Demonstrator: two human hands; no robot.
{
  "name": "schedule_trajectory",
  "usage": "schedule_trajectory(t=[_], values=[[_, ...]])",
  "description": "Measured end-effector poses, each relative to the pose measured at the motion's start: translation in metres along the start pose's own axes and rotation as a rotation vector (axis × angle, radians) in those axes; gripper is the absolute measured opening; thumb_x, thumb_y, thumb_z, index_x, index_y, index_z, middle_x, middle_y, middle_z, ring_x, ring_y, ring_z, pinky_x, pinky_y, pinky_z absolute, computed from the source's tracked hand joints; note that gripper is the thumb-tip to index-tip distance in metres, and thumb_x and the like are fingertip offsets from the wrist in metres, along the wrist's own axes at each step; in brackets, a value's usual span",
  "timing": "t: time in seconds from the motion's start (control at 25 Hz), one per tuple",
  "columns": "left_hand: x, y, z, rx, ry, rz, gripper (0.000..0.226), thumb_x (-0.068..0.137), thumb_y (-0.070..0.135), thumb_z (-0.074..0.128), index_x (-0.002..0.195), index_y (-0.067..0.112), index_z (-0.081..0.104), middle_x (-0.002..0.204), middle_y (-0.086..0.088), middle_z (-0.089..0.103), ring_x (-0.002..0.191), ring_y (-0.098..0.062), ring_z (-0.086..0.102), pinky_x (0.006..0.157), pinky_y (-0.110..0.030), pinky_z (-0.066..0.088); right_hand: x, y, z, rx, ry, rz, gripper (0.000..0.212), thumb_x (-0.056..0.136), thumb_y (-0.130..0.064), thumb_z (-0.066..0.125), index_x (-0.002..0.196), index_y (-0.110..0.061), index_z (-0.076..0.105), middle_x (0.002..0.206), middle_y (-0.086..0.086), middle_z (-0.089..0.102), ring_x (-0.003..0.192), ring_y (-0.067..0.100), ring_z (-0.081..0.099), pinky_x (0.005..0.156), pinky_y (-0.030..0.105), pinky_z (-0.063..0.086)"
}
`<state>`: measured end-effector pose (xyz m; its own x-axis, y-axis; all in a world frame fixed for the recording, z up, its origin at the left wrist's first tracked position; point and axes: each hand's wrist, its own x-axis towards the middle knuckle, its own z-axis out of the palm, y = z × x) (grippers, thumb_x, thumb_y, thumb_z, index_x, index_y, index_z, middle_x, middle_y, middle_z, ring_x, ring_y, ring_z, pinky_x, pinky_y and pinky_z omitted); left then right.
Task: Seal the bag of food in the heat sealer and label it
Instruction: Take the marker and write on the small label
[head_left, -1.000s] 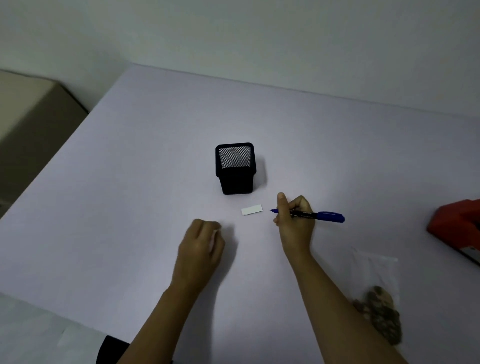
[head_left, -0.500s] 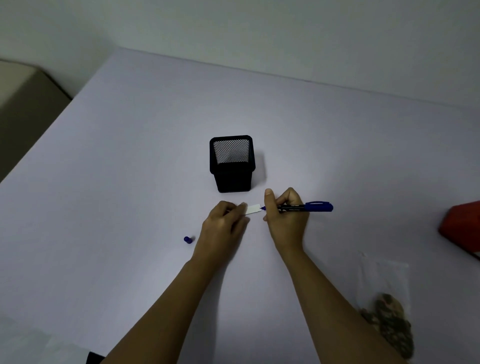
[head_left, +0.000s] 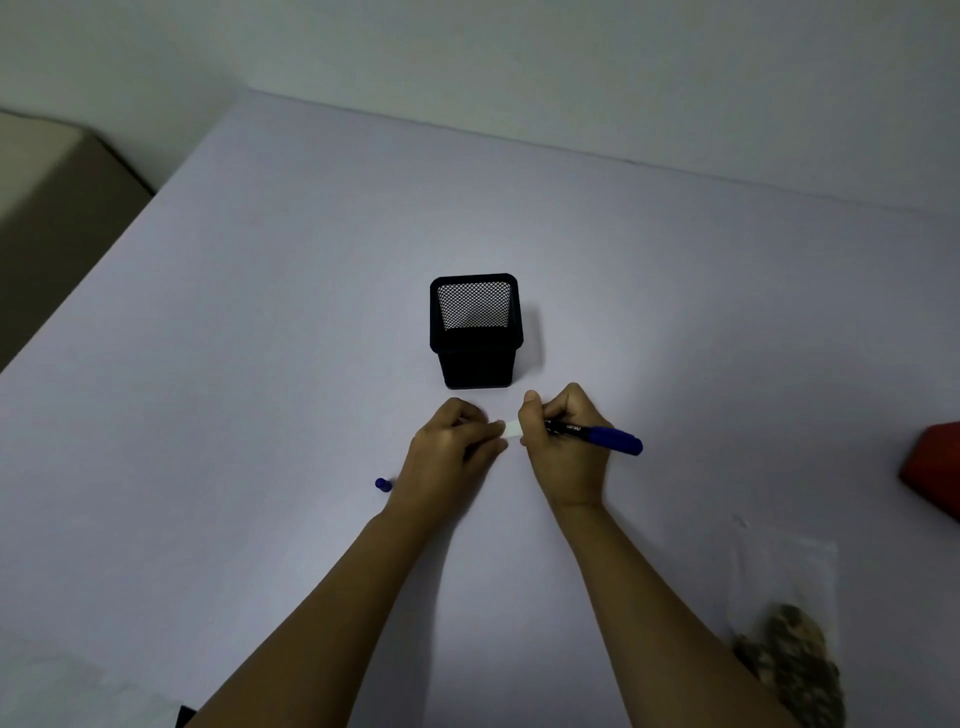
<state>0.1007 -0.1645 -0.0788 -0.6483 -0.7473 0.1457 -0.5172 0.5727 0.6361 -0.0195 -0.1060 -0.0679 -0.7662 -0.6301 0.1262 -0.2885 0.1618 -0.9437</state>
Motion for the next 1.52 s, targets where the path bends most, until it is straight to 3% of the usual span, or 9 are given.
schedule_trajectory(t=[0.12,0.28,0.48,0.6,0.72,0.96,1.16,1.28,1.52], values=[[0.002,0.0,-0.001,0.018,0.0,0.013,0.022,0.08,0.018,0.071,0.097,0.005,0.074,0.091,-0.01,0.064,0.078,-0.021,0.063,0.068,-0.027,0.053,-0.001,0.001,0.001,0.006,-0.008,0.006,0.031,0.081,-0.031,0.059,0.062,-0.011,0.044,0.054,0.013,0.054,0.051,0.032,0.059,0.047,0.04,0.05],[-0.011,0.004,-0.002,0.198,-0.001,0.219,0.032,0.089,0.032,0.055,0.097,0.005,0.07,0.095,-0.013,0.065,0.078,-0.022,0.062,0.067,-0.029,0.052,-0.002,-0.001,-0.001,-0.014,-0.016,-0.005,0.031,0.081,-0.035,0.059,0.06,-0.023,0.04,0.053,0.009,0.053,0.05,0.034,0.059,0.045,0.044,0.052],[-0.015,0.002,-0.001,0.179,-0.047,0.176,0.038,0.09,0.036,0.051,0.104,0.007,0.068,0.106,-0.014,0.063,0.088,-0.023,0.061,0.075,-0.029,0.051,-0.003,0.002,0.0,-0.034,-0.035,-0.01,0.03,0.083,-0.022,0.063,0.062,-0.015,0.042,0.054,0.01,0.053,0.051,0.034,0.059,0.046,0.044,0.053],[-0.013,0.002,-0.004,0.039,-0.029,0.055,0.035,0.087,0.035,0.059,0.107,0.008,0.069,0.113,-0.01,0.061,0.095,-0.018,0.061,0.08,-0.024,0.051,-0.002,0.004,0.001,-0.037,-0.034,-0.046,0.031,0.082,-0.027,0.061,0.062,-0.013,0.042,0.054,0.014,0.056,0.05,0.033,0.06,0.046,0.028,0.048],[-0.008,0.002,-0.002,-0.029,0.025,-0.03,0.023,0.084,0.021,0.067,0.101,0.007,0.071,0.103,-0.008,0.064,0.09,-0.015,0.062,0.078,-0.017,0.048,-0.002,0.006,0.002,-0.034,-0.014,-0.111,0.038,0.081,-0.036,0.056,0.061,-0.005,0.045,0.052,0.016,0.058,0.047,0.031,0.058,0.046,0.013,0.039],[0.002,0.002,-0.002,-0.029,0.006,0.004,0.018,0.086,0.018,0.062,0.095,0.007,0.073,0.087,-0.009,0.071,0.079,-0.02,0.065,0.072,-0.029,0.054,-0.003,0.009,0.003,-0.019,0.001,-0.123,0.04,0.081,-0.039,0.054,0.062,-0.004,0.046,0.052,0.016,0.058,0.046,0.032,0.059,0.044,0.024,0.043],[-0.002,0.003,0.002,0.023,0.074,-0.063,0.027,0.085,0.02,0.067,0.107,0.005,0.068,0.094,-0.009,0.066,0.082,-0.019,0.062,0.072,-0.018,0.043,-0.003,0.008,0.003,-0.026,-0.043,-0.103,0.036,0.081,-0.04,0.053,0.062,-0.011,0.044,0.052,0.015,0.058,0.048,0.032,0.06,0.045,0.023,0.042],[-0.008,0.003,0.003,0.015,0.121,-0.067,0.018,0.084,0.013,0.067,0.1,0.005,0.07,0.091,-0.009,0.067,0.078,-0.018,0.063,0.071,-0.016,0.045,-0.003,0.007,0.003,-0.029,-0.076,-0.077,0.031,0.081,-0.031,0.059,0.062,-0.013,0.043,0.053,0.017,0.059,0.05,0.031,0.061,0.047,0.028,0.046],[-0.014,0.003,0.006,0.01,0.139,-0.082,0.014,0.081,0.012,0.07,0.092,0.004,0.074,0.084,-0.009,0.065,0.071,-0.017,0.061,0.064,-0.017,0.045,-0.001,0.005,0.002,0.039,-0.144,-0.007,0.035,0.084,-0.015,0.064,0.059,-0.025,0.041,0.047,-0.011,0.057,0.054,0.018,0.063,0.051,0.02,0.048]])
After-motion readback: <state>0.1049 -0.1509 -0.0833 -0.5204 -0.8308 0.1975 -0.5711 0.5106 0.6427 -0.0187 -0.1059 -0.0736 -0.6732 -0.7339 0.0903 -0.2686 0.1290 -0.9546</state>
